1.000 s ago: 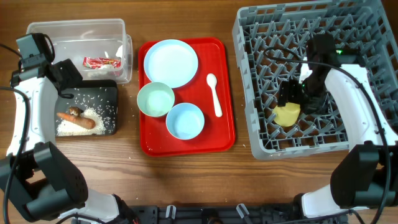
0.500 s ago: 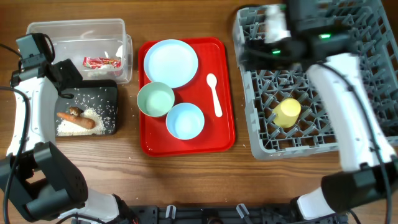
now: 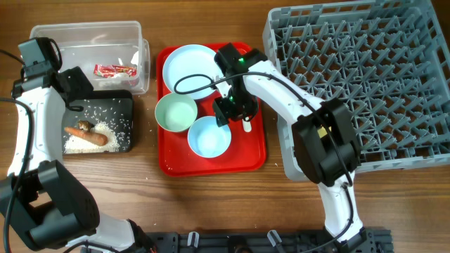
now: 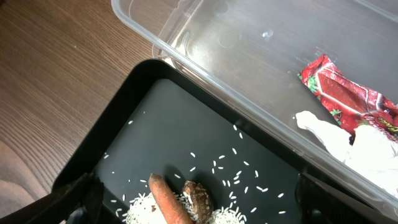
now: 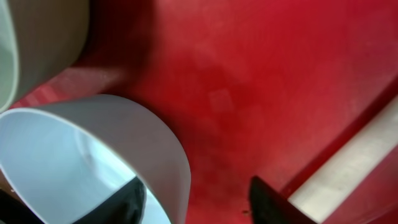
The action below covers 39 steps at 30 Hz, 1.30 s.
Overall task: Sort waste into correct bins and load items into the dishwasher rack
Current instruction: 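Reach the right gripper to the light-blue bowl on the red tray, then lift the light-blue bowl and set it in the dish rack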
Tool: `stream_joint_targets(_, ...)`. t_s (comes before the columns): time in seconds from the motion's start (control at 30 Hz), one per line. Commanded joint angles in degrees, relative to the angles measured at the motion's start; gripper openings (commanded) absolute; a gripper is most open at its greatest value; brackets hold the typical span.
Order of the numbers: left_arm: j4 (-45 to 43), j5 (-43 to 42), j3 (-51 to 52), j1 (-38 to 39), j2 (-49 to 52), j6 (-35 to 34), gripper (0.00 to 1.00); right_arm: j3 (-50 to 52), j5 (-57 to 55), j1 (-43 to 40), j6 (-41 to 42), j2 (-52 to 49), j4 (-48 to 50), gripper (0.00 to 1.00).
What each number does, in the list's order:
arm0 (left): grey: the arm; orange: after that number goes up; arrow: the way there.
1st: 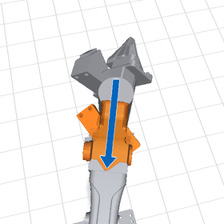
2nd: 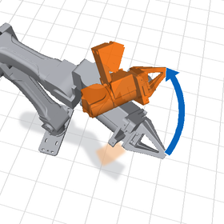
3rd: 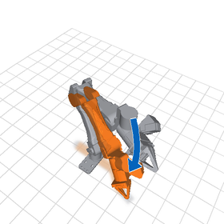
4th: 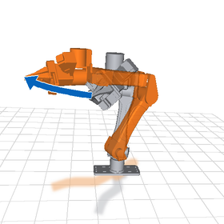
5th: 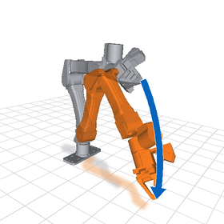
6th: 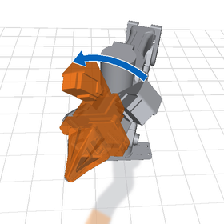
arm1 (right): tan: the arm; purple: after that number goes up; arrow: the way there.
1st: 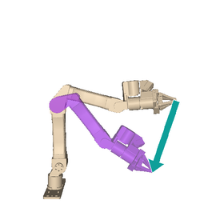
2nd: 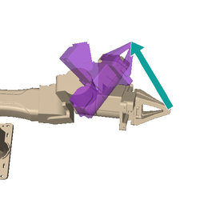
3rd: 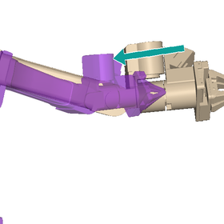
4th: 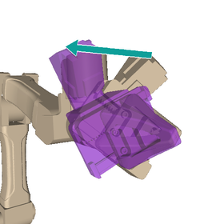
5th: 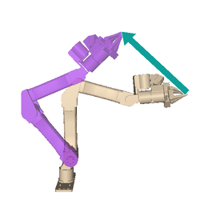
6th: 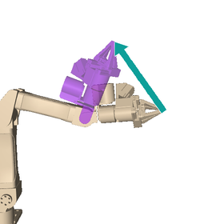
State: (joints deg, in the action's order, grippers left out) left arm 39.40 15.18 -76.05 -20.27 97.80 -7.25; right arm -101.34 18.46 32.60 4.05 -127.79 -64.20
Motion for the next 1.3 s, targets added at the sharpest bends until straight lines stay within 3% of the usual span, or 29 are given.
stream_joint_targets(0.0, -0.2, 0.9, -0.9, -0.2, -1.3, -0.9, 1.0, -0.2, 1.0, 0.3, -1.7, -0.5, 0.0, 0.36)
stream_joint_targets(0.13, -0.2, 0.9, -0.9, -0.2, -1.3, -0.9, 1.0, -0.2, 0.9, 0.3, -2.1, -0.5, 0.2, 0.07)
stream_joint_targets(0.17, -0.2, 0.9, -0.9, -0.2, -1.3, -0.9, 1.0, -0.2, 0.9, 0.3, -2.1, -0.5, 0.2, 0.04)
stream_joint_targets(0.4, -0.2, 0.9, -0.9, -0.2, -1.3, -0.9, 1.0, -0.5, -4.0, 0.0, -0.7, 1.7, -3.7, 0.04)
stream_joint_targets(0.57, -0.2, 0.9, -0.9, -0.2, -1.3, -0.9, 1.0, -2.6, -14.5, -3.8, 1.0, 13.7, -8.5, 0.04)
stream_joint_targets(0.67, -0.2, 0.9, -0.9, -0.2, -1.3, -0.9, 1.0, -2.6, -26.9, -8.6, 6.2, 23.2, -6.7, 0.04)
stream_joint_targets(0.77, -0.2, 0.9, -0.9, -0.2, -1.3, -0.9, 1.0, -2.6, -46.9, -11.5, 18.2, 27.5, -3.5, 0.04)
stream_joint_targets(0.83, -0.2, 0.9, -0.9, -0.2, -1.3, -0.9, 1.0, -2.6, -58.4, -12.6, 20.9, 28.0, 0.9, 0.04)
stream_joint_targets(1.03, -0.2, 0.9, -0.9, -0.2, -1.3, -0.9, 1.0, -0.8, -70.3, -13.5, 5.7, 21.9, 29.3, 0.04)
stream_joint_targets(1.27, -0.2, 0.9, -0.9, -0.2, -1.3, -0.9, 1.0, -0.7, -81.9, -13.5, -17.7, 9.5, 52.6, 0.04)
